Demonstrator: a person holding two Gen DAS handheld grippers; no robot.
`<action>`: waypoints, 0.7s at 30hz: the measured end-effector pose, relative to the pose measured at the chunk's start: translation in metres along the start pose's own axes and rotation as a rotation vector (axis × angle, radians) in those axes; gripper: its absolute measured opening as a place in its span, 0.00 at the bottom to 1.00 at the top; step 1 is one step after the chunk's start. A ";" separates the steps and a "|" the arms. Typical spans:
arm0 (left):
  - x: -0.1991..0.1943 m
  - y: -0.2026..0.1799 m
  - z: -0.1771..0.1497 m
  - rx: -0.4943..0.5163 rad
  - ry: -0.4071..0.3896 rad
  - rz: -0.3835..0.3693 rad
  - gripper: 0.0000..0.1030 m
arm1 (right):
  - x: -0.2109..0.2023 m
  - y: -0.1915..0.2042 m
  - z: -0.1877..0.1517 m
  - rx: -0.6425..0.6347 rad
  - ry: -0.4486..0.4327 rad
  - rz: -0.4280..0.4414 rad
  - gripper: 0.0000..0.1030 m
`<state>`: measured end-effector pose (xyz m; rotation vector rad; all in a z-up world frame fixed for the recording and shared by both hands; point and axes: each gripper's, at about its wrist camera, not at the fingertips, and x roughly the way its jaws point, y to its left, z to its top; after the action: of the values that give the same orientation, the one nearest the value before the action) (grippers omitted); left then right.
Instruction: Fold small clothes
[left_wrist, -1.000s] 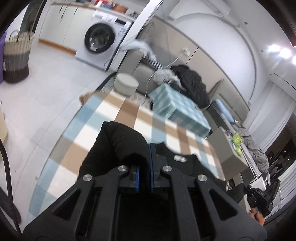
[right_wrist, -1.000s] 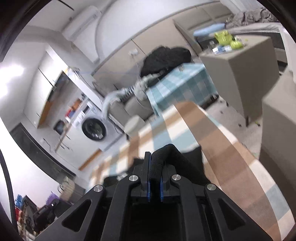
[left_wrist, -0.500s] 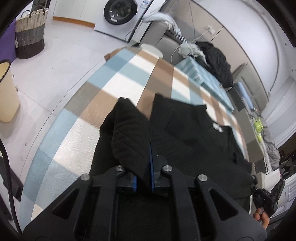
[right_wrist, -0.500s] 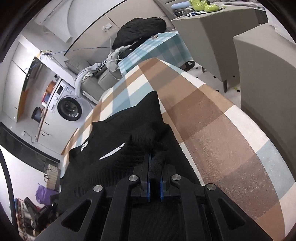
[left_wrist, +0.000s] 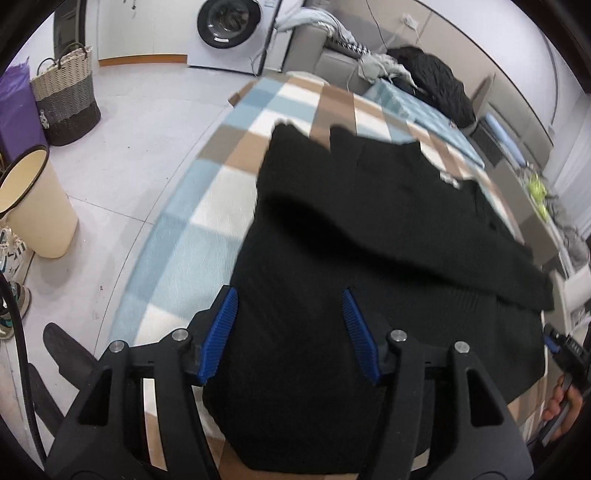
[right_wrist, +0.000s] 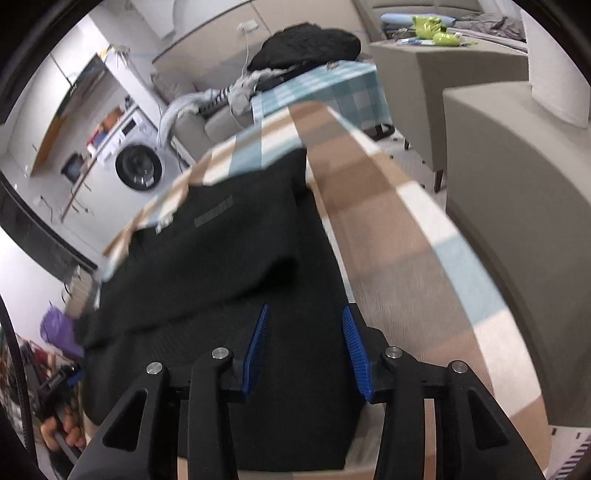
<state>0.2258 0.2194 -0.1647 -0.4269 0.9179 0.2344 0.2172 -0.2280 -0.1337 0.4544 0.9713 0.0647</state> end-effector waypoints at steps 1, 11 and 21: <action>-0.002 -0.001 -0.003 0.010 -0.016 -0.004 0.55 | 0.001 0.000 -0.003 -0.006 0.002 0.004 0.41; 0.002 -0.034 -0.008 0.114 -0.028 -0.002 0.19 | 0.016 0.029 -0.011 -0.158 -0.011 -0.033 0.26; -0.010 -0.036 -0.020 0.161 -0.017 -0.020 0.09 | 0.016 0.030 -0.019 -0.164 0.000 -0.030 0.16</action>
<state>0.2193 0.1783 -0.1578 -0.2845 0.9081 0.1441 0.2157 -0.1902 -0.1428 0.2892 0.9640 0.1160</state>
